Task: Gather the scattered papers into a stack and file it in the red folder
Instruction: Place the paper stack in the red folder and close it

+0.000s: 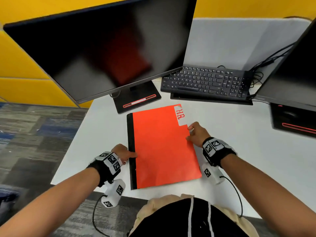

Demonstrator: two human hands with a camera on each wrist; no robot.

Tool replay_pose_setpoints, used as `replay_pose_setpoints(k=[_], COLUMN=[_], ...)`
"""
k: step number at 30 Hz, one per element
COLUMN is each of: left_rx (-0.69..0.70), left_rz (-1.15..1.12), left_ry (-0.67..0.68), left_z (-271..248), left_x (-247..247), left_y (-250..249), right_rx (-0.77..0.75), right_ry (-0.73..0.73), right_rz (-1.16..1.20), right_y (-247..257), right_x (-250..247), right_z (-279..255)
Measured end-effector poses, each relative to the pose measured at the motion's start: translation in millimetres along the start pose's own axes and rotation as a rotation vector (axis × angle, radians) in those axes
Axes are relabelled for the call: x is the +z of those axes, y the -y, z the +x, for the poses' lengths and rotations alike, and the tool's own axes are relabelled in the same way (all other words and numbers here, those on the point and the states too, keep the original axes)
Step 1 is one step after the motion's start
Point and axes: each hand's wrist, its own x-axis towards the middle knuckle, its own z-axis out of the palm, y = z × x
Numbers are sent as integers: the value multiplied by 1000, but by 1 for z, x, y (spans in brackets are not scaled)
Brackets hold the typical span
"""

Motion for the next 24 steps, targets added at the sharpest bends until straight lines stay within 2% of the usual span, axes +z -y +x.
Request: replay_pose_setpoints(k=[4, 10, 17, 24], left_rx=[30, 81, 202, 234], left_rz=[-33, 29, 106, 130], left_ry=[18, -115, -150, -110], left_z=[19, -9, 4, 21], left_x=[10, 16, 34, 54], left_y=[8, -13, -56, -103], right_rx=[140, 149, 248, 332], right_ry=[-48, -46, -111, -154], right_rz=[-73, -218, -153, -108], right_y=[-6, -9, -31, -49], right_x=[15, 21, -7, -39], right_z=[4, 6, 12, 26])
